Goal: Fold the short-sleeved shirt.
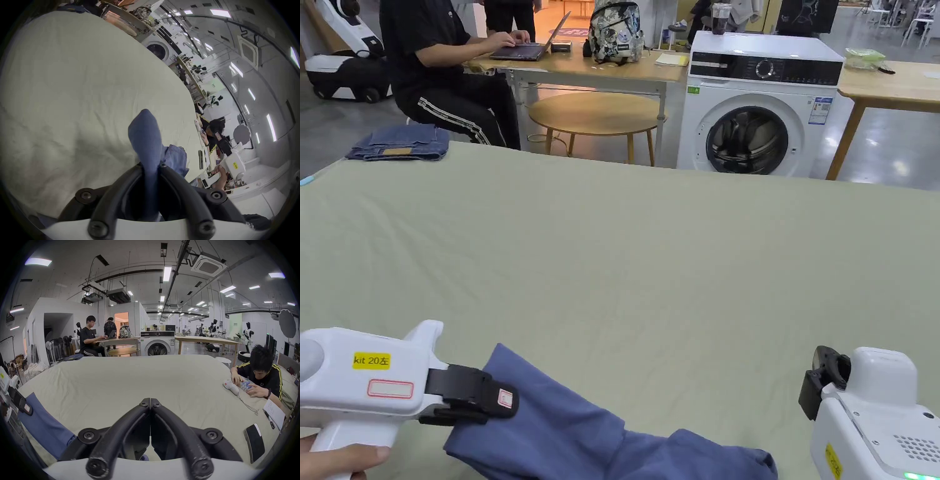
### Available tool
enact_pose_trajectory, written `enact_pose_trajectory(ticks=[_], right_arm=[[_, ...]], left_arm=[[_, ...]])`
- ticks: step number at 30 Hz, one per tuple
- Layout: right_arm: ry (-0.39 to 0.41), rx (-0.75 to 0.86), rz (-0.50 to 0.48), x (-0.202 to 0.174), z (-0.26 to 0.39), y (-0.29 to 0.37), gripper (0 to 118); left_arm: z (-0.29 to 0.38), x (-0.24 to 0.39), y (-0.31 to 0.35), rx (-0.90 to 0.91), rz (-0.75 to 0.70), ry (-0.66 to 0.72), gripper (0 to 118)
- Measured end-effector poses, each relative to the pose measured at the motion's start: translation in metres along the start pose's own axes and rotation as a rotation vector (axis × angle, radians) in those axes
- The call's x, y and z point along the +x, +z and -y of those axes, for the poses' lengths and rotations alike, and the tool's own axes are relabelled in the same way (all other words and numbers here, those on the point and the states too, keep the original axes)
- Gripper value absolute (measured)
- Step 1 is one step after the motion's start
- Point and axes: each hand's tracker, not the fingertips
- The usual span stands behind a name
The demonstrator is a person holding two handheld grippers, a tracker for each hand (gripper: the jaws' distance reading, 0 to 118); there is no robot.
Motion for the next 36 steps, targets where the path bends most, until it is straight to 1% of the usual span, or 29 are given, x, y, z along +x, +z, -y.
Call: enact_pose_trajectory(ticks=[8,14,15,18,22,26,30,31,32,33,34,35,36], right_arm=[[-0.003,-0.002,0.0,0.003,0.001,0.0,0],[-0.004,0.001,0.003,0.006,0.002,0.002,0],[-0.006,0.0,0.004,0.007,0.002,0.003,0],[-0.012,-0.001,0.011,0.011,0.003,0.004,0],[-0.02,-0.004,0.026,0.019,0.005,0.008,0],[-0.023,-0.011,0.042,0.028,0.006,0.011,0],[-0.021,-0.017,0.06,0.035,0.007,0.013,0],[-0.021,-0.018,0.064,0.037,0.007,0.014,0],[-0.021,-0.02,0.067,0.039,0.007,0.014,0],[-0.02,-0.022,0.07,0.04,0.007,0.015,0],[-0.02,-0.023,0.072,0.041,0.007,0.016,0],[-0.019,-0.022,0.073,0.042,0.007,0.016,0],[-0.017,-0.021,0.076,0.043,0.007,0.017,0]], left_arm=[[0.001,0.055,-0.027,-0.059,0.058,-0.063,2],[0.001,0.096,-0.068,-0.132,0.076,-0.117,2],[0.001,0.102,-0.078,-0.136,0.065,-0.139,2],[0.006,0.118,-0.115,-0.184,0.065,-0.138,2],[0.019,0.129,-0.169,-0.245,0.075,-0.087,2],[0.036,0.136,-0.222,-0.298,-0.024,-0.112,2],[0.051,0.137,-0.261,-0.329,-0.059,-0.093,2],[0.054,0.136,-0.266,-0.331,-0.071,-0.098,5],[0.056,0.135,-0.268,-0.334,-0.07,-0.102,12],[0.057,0.133,-0.267,-0.338,-0.059,-0.101,22],[0.059,0.136,-0.263,-0.345,-0.022,-0.092,37],[0.058,0.136,-0.259,-0.35,0.01,-0.081,45],[0.057,0.136,-0.253,-0.352,0.029,-0.08,47]])
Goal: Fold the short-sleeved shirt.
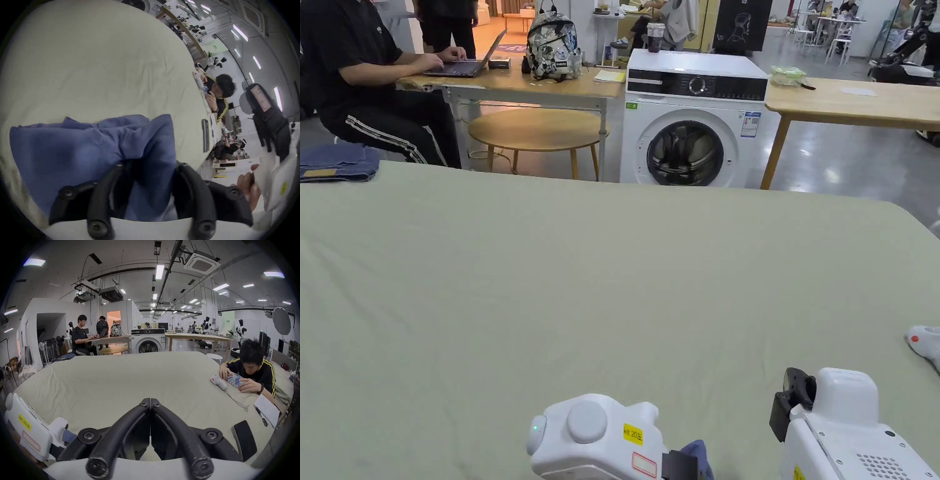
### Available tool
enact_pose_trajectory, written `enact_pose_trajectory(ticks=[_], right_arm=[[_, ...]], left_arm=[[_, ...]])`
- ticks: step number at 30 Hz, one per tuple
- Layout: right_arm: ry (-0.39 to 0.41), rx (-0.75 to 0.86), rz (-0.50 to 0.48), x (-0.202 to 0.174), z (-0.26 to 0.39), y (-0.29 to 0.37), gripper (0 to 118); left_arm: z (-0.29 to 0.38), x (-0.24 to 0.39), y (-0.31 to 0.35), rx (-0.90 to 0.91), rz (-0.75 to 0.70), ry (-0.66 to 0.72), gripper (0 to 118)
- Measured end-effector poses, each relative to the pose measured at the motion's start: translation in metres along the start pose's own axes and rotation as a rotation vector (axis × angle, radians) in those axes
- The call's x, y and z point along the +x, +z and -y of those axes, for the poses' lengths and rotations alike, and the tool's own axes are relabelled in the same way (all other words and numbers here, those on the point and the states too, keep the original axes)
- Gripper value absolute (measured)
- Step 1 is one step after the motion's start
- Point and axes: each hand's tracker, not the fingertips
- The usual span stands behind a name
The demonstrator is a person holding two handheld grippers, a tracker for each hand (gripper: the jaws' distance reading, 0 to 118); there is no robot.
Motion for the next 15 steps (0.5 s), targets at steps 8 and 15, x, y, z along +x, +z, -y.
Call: enact_pose_trajectory(ticks=[8,15], right_arm=[[-0.006,0.005,0.006,0.002,0.0,0.003,0],[-0.01,-0.007,0.007,0.001,0.005,0.003,0]], left_arm=[[-0.006,-0.009,0.03,0.089,0.144,-0.01,9],[0.002,-0.023,-0.025,0.022,0.111,0.021,5]])
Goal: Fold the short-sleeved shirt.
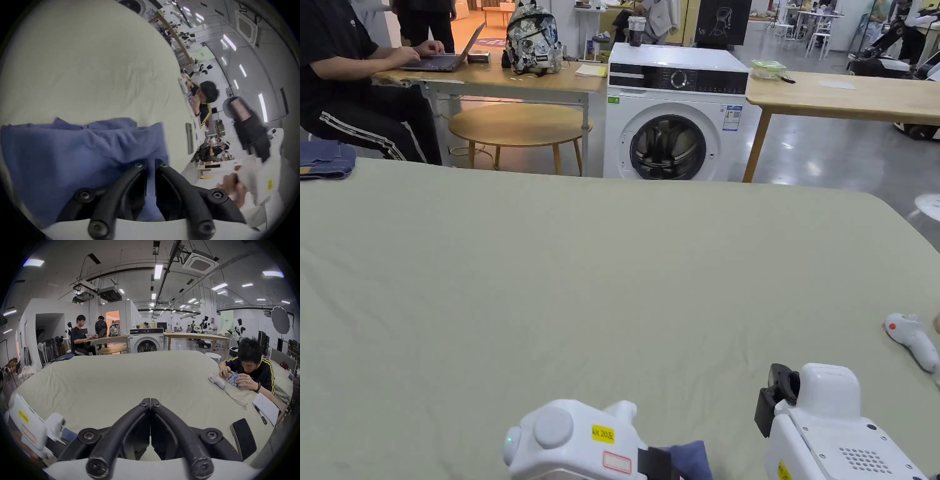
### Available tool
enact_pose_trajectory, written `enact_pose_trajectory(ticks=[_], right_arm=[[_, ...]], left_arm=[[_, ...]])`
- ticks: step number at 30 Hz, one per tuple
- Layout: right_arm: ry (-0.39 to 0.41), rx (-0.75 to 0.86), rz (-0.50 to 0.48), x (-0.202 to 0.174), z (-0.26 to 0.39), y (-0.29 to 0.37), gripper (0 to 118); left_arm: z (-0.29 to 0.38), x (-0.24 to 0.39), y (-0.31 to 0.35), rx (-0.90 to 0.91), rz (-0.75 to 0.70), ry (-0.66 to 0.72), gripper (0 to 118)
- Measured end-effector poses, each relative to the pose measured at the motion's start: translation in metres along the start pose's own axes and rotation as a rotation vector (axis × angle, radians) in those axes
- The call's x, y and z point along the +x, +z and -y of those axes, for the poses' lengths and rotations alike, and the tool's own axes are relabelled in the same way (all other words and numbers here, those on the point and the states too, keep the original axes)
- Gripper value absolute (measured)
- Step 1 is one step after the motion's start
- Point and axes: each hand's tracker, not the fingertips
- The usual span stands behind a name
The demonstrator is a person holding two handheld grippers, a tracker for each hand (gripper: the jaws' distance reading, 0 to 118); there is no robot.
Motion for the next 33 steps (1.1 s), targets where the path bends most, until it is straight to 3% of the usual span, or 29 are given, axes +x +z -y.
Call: enact_pose_trajectory(ticks=[6,11,15,26,30,33], right_arm=[[-0.002,-0.002,0.004,0.001,0.002,-0.001,0],[-0.003,0.008,0.008,0.002,0.0,-0.002,0],[0.002,0.024,0.008,-0.002,-0.005,-0.005,0],[0.043,0.129,0.006,-0.024,-0.027,-0.015,0],[0.042,0.181,-0.002,-0.03,-0.033,-0.011,0],[0.043,0.219,-0.003,-0.033,-0.037,-0.007,0]], left_arm=[[0.006,-0.014,-0.038,-0.017,0.031,0.061,0],[0.006,-0.005,-0.022,-0.006,0.007,-0.024,0],[0.001,0.008,0.024,0.116,-0.09,-0.161,0],[0.017,0.041,0.166,0.902,-0.623,-0.564,0],[0.033,0.05,0.188,1.138,-0.756,-0.633,0],[0.041,0.049,0.199,1.254,-0.821,-0.589,0]])
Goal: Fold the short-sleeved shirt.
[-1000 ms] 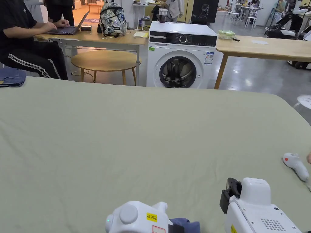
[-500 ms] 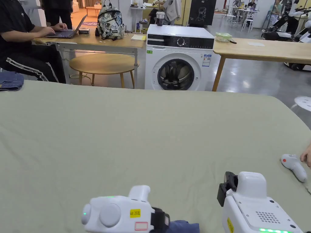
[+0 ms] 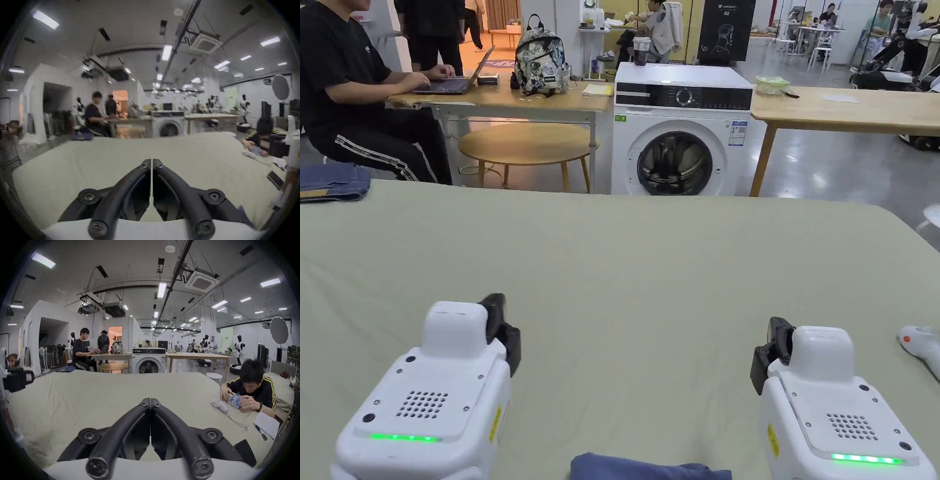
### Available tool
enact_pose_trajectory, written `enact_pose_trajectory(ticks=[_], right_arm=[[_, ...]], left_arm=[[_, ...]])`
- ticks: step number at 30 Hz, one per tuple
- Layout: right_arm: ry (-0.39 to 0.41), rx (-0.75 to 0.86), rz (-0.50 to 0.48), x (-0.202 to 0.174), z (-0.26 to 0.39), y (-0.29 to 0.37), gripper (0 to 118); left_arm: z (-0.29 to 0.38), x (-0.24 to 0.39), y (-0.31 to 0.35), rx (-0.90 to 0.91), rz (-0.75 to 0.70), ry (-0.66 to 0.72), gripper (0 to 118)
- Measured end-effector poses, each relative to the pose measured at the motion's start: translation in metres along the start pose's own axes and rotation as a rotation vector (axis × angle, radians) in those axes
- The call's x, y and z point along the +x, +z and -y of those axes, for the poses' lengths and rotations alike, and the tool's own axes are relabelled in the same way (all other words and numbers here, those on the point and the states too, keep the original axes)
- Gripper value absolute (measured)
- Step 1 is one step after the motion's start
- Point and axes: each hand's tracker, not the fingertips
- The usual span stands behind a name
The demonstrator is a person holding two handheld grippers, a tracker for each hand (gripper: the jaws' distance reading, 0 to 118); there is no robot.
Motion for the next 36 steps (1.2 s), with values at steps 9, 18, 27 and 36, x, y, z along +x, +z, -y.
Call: enact_pose_trajectory(ticks=[9,18,27,36], right_arm=[[0.031,-0.024,-0.004,-0.003,0.002,0.012,0],[0.089,-0.343,-0.141,-0.031,0.089,0.052,0],[0.031,-0.63,-0.138,-0.042,0.155,0.017,0],[0.009,-0.65,-0.149,-0.035,0.151,0.008,0]], left_arm=[[0.003,-0.026,0.0,-0.009,-0.056,0.014,0],[0.018,-0.038,0.003,-0.106,-0.005,0.017,0],[0.037,-0.046,0.017,-0.22,0.038,0.05,0],[0.089,-0.063,-0.01,-0.714,0.399,0.36,0]])
